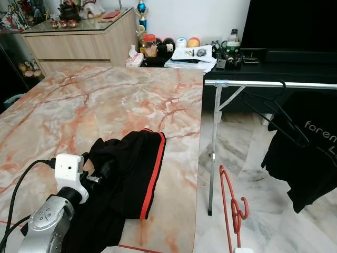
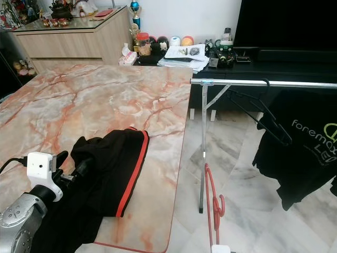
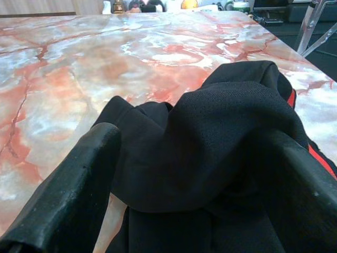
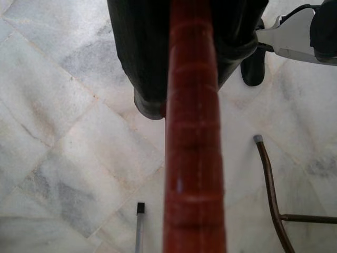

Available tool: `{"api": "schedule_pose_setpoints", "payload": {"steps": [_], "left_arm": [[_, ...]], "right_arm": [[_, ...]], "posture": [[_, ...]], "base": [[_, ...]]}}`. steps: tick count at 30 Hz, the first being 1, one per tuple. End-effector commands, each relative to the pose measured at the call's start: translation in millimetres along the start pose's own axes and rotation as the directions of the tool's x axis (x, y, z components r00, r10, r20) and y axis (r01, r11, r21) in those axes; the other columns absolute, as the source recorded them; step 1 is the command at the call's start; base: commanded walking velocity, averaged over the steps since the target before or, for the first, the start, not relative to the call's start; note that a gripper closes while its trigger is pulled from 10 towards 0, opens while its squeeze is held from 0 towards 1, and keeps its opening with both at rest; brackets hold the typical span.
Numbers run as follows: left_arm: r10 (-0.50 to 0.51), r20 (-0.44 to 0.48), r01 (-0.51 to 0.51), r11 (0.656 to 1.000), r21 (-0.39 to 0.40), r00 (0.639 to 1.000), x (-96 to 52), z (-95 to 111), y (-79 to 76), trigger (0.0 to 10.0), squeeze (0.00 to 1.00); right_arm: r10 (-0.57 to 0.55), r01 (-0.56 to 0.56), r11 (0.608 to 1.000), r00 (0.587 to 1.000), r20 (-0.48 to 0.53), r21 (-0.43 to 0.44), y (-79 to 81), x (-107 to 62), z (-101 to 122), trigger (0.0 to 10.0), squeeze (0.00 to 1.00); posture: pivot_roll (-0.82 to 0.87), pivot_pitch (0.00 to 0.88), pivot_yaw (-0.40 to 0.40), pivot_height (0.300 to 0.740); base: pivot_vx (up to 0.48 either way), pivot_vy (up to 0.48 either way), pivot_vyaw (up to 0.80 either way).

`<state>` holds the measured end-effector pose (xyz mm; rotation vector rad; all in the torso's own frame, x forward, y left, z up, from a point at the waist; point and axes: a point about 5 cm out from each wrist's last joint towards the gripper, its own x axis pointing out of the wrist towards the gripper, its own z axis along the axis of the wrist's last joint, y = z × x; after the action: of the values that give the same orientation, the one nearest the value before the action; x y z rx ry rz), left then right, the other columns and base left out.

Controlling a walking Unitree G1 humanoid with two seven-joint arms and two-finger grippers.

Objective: Hang hanger

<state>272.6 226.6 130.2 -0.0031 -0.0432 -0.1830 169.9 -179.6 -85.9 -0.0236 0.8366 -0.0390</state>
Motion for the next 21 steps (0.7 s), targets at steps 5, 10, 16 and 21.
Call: {"api": "schedule_pose_setpoints", "payload": {"steps": [5, 10, 16, 21], "left_arm": [[-0.007, 0.007, 0.007, 1.000, -0.009, 1.000, -1.2, 2.9, -1.2, 10.0, 0.00], [-0.008, 0.008, 0.008, 1.000, -0.009, 1.000, -1.6, 3.1, -1.2, 10.0, 0.00], [-0.004, 0.009, 0.004, 1.000, -0.008, 1.000, -2.1, 3.4, -0.6, 10.0, 0.00], [-0.005, 0.010, 0.005, 1.000, -0.008, 1.000, -1.9, 3.5, -0.5, 10.0, 0.00]], "right_arm": [[0.010, -0.010, 1.000, 1.000, -0.003, 0.004, 4.0, -0.3, -1.3, 10.0, 0.00], [0.011, -0.011, 1.000, 1.000, -0.005, 0.005, 4.6, -0.5, -2.2, 10.0, 0.00], [0.011, -0.011, 1.000, 1.000, -0.007, 0.007, 4.7, -0.7, -2.8, 10.0, 0.00], [0.010, -0.010, 1.000, 1.000, -0.007, 0.008, 4.5, -0.6, -2.5, 10.0, 0.00]], "posture": [[0.07, 0.080, 0.078, 0.740], [0.07, 0.082, 0.078, 0.740], [0.07, 0.084, 0.078, 0.740], [0.07, 0.086, 0.079, 0.740]], "base": [[0.000, 0.000, 0.00], [-0.102, 0.000, 0.00], [-0.279, 0.000, 0.00], [-0.280, 0.000, 0.00]]}}
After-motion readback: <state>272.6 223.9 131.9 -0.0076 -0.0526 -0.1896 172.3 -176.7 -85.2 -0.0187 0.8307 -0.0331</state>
